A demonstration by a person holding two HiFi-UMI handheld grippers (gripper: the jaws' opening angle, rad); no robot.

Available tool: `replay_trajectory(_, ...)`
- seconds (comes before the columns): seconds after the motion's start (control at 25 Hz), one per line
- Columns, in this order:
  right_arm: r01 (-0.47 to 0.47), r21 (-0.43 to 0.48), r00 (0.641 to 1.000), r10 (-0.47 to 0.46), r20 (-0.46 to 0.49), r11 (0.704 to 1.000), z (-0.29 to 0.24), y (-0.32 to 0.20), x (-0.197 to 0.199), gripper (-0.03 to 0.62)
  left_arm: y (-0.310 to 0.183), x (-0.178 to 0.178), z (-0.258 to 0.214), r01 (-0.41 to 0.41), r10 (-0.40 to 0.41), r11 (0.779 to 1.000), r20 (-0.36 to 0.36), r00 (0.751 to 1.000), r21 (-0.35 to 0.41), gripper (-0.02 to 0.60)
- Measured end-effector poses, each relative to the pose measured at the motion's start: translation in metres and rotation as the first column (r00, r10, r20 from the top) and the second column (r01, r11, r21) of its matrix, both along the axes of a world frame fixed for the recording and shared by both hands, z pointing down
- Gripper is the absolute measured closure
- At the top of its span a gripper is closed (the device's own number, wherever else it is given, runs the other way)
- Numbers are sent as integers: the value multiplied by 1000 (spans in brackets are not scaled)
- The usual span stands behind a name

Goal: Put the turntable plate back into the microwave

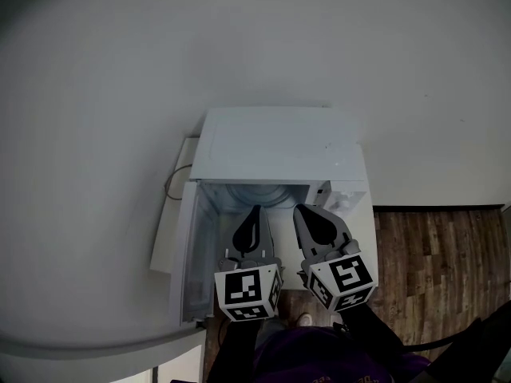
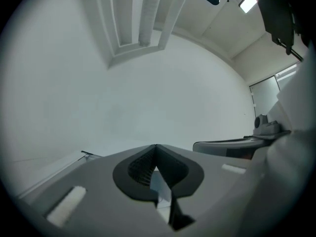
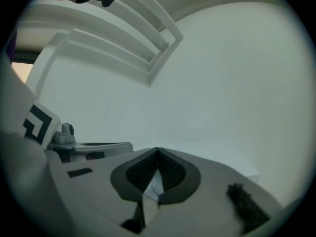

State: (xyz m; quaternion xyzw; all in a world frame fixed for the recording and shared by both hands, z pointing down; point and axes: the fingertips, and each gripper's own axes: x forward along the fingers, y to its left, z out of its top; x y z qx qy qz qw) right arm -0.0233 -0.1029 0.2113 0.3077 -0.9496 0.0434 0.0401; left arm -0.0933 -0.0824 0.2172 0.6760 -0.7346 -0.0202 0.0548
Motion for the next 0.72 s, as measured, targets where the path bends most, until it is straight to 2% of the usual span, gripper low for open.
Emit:
replay_trajectory(0.52,15,49,1000,-15,11,999,-15,-4,1,586,-4,6,-15,0,-1,1000,23,1000,31,577)
replay_trajectory(0.72,10,41,1000,-11,24,999,-16,-4,2,586,-4,7,-18,3,-5,999,42,999,36,577)
